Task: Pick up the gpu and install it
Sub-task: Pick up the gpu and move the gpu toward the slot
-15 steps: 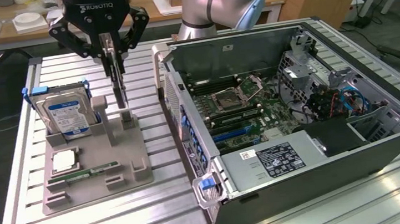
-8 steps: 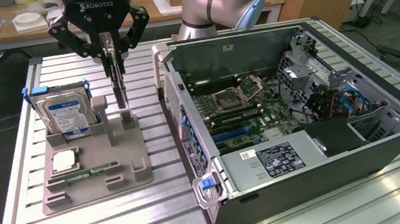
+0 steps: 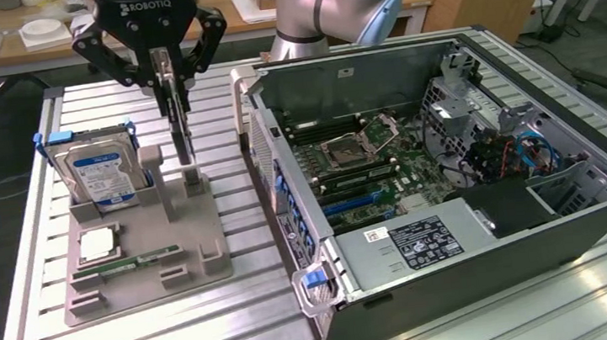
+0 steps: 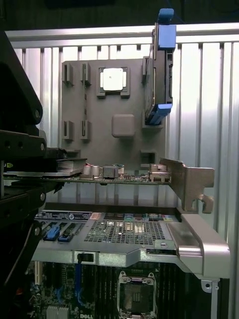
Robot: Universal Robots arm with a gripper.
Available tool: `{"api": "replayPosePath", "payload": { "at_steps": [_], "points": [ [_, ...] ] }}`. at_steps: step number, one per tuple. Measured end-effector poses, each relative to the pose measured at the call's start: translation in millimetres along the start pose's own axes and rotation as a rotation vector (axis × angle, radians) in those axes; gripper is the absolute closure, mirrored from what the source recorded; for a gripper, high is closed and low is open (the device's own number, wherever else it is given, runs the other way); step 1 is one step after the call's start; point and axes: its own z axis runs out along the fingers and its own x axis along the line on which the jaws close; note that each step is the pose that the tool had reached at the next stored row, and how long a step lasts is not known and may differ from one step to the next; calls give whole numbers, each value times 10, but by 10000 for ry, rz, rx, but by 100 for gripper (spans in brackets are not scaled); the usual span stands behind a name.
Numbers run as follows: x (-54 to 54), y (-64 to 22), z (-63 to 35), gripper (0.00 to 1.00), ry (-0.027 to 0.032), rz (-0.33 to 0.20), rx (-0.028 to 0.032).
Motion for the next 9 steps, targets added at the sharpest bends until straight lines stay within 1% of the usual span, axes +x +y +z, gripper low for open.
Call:
{"api": "replayPosePath", "payload": {
  "at_steps": [2, 7, 8, 9],
  "points": [
    [0, 1, -3, 74, -2, 0, 76],
    [0, 0, -8, 74, -4, -8, 343],
    [0, -1, -8, 74, -4, -9, 376],
    [0, -1, -8, 74, -5, -10, 386]
  ]
}}
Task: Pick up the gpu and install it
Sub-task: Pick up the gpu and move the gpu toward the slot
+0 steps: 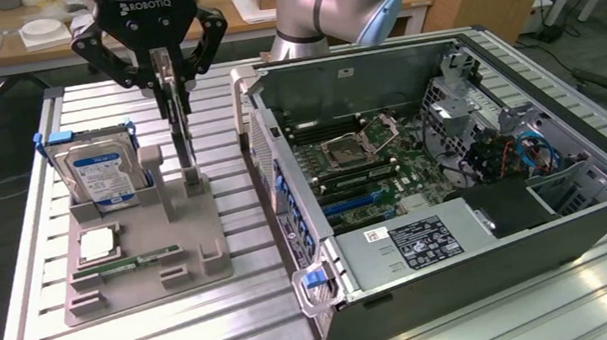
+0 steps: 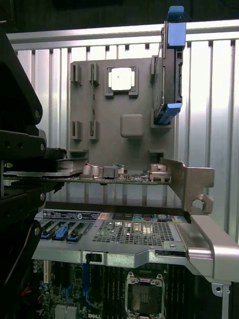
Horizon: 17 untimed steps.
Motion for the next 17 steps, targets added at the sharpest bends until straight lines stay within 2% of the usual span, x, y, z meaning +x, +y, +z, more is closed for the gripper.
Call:
{"api": "replayPosePath", "payload": {
  "at_steps": [12, 17],
  "points": [
    [0, 1, 0, 74, 1, 1, 1],
    [-37, 1, 0, 74, 1, 1, 2]
  ]
}}
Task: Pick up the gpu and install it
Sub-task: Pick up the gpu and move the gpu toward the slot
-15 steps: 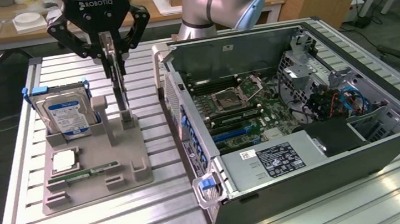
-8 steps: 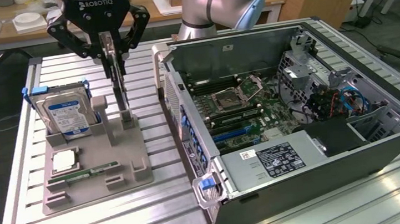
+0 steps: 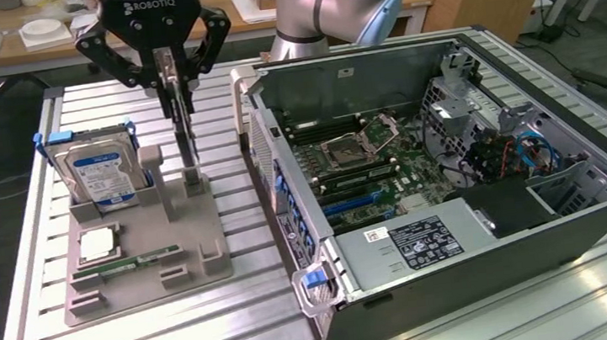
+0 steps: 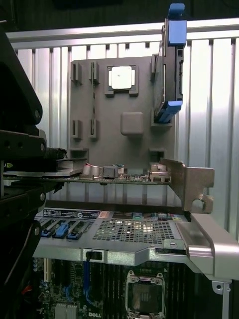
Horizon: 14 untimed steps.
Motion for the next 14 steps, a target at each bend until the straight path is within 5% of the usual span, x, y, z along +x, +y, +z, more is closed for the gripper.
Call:
{"api": "replayPosePath", "payload": {
  "at_steps": [14],
  "points": [
    [-88, 0, 2, 74, 0, 0, 0]
  ]
}}
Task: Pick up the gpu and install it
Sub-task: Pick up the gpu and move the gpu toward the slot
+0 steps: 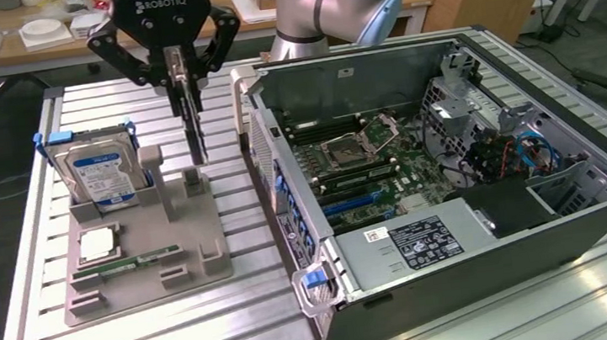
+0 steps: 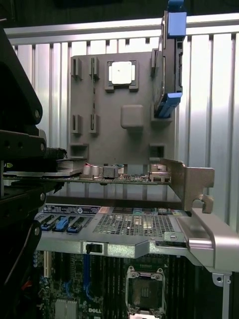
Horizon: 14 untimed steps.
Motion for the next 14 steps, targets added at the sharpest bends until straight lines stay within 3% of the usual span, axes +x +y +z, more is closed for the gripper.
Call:
{"api": "replayPosePath", "payload": {
  "at_steps": [14],
  "points": [
    [-118, 0, 3, 74, 0, 0, 0]
  ]
}}
